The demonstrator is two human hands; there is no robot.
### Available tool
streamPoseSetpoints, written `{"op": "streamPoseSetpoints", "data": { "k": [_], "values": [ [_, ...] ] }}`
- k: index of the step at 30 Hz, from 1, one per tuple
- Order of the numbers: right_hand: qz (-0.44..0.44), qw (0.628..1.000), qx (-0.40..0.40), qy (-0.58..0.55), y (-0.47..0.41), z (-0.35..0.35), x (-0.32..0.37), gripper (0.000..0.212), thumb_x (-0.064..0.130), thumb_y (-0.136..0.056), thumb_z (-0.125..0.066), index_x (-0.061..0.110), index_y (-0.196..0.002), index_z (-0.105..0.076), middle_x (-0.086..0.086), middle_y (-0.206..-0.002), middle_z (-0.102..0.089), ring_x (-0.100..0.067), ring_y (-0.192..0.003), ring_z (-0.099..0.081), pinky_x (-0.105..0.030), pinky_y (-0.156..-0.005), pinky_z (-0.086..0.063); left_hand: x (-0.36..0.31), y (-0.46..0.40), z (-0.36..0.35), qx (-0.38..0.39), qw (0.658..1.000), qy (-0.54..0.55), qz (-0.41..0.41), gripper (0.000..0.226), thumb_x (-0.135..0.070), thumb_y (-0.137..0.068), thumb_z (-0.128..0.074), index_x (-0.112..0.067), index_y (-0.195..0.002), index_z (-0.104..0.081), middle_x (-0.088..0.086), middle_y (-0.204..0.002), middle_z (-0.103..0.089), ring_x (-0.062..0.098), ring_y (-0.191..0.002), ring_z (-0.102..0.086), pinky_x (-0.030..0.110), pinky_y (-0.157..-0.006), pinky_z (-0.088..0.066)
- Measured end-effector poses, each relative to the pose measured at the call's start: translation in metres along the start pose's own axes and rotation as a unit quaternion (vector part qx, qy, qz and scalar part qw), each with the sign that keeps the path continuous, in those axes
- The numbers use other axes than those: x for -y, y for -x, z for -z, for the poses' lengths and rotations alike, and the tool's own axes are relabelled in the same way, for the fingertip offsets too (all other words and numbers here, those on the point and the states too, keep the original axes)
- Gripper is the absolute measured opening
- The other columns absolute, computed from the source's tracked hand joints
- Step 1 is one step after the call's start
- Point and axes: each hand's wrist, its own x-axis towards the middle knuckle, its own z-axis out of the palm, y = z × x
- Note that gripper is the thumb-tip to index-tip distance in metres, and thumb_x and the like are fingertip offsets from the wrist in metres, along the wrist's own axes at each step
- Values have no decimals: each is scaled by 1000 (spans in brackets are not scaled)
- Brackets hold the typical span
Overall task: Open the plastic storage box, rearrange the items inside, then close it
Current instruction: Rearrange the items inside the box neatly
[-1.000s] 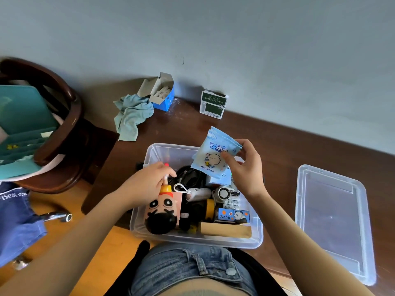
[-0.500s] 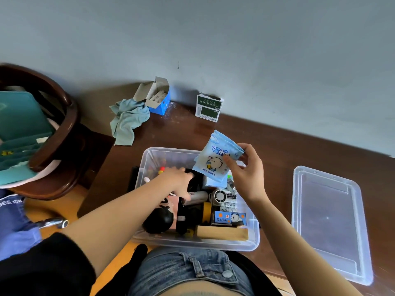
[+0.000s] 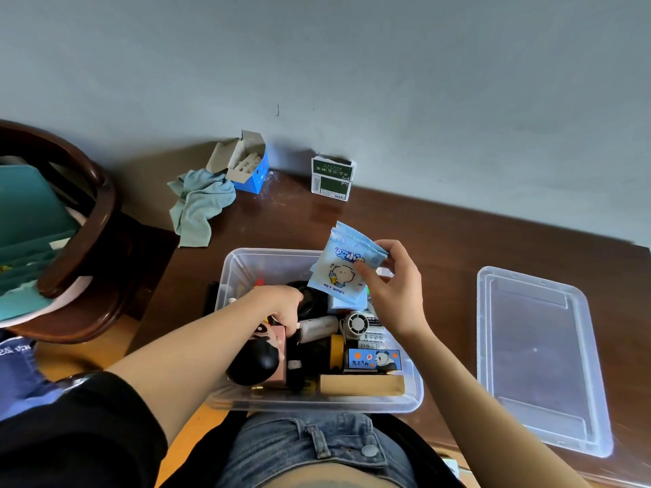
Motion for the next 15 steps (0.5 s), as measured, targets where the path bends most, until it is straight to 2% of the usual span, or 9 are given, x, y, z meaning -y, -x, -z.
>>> {"op": "streamPoseSetpoints", "data": {
  "k": [2,3,6,9,10,11,13,15],
  "values": [
    [-1,1000,1,-2,-2,-3,2,20,14,-85,-69,25,-93,-54,14,-89,-63,-3,-88,-60,-16,-65,-50,2,1,1,-5,1000,25,-9,36,-19,-70,-71,-9,-97,-48,6,-91,-52,19,-67,-49,26,-51,-38],
    [-2,1000,1,-6,-3,-4,2,19,14,-85,-69,23,-94,-54,14,-88,-63,0,-86,-59,-15,-65,-50,3,0,1,-5,999,41,-15,36,-21,-71,-71,-9,-97,-48,6,-93,-53,20,-71,-51,27,-54,-40],
    [1,1000,4,-15,-4,-7,4,19,12,-85,-68,18,-96,-55,15,-88,-62,1,-85,-59,-10,-63,-47,9,-2,-3,-8,997,74,-36,42,-28,-74,-69,-8,-106,-52,7,-103,-57,22,-81,-56,30,-64,-45],
    [2,1000,9,-19,-3,-8,3,19,10,-85,-68,16,-97,-55,14,-89,-62,0,-84,-60,-10,-62,-47,13,0,-3,-15,992,108,-57,62,-52,-71,-70,-9,-112,-53,3,-109,-60,20,-93,-61,32,-79,-53],
    [2,1000,9,-20,-2,-8,3,19,10,-85,-68,16,-97,-55,13,-89,-63,-1,-84,-60,-10,-62,-47,14,1,-1,-16,989,130,-65,64,-60,-71,-67,-9,-109,-57,2,-103,-62,18,-90,-62,31,-78,-53],
    [1,1000,9,-20,-1,-8,2,18,10,-85,-68,15,-97,-55,13,-89,-63,-2,-84,-60,-10,-62,-47,14,2,0,-23,986,150,-72,62,-66,-74,-63,-10,-99,-62,-1,-90,-63,15,-80,-61,29,-70,-50],
    [0,1000,7,-23,-1,-7,1,18,10,-85,-68,15,-96,-55,11,-89,-63,-4,-85,-60,-11,-62,-47,11,5,-1,-55,982,161,-86,53,-66,-79,-58,-13,-78,-63,-5,-66,-54,11,-60,-50,24,-57,-38],
    [-2,1000,5,-30,0,-6,0,17,10,-85,-68,17,-95,-55,11,-89,-63,-3,-84,-60,-10,-62,-47,8,10,-3,-90,981,139,-102,46,-61,-81,-59,-17,-68,-59,-7,-58,-49,10,-55,-45,23,-55,-33]
  ]
}}
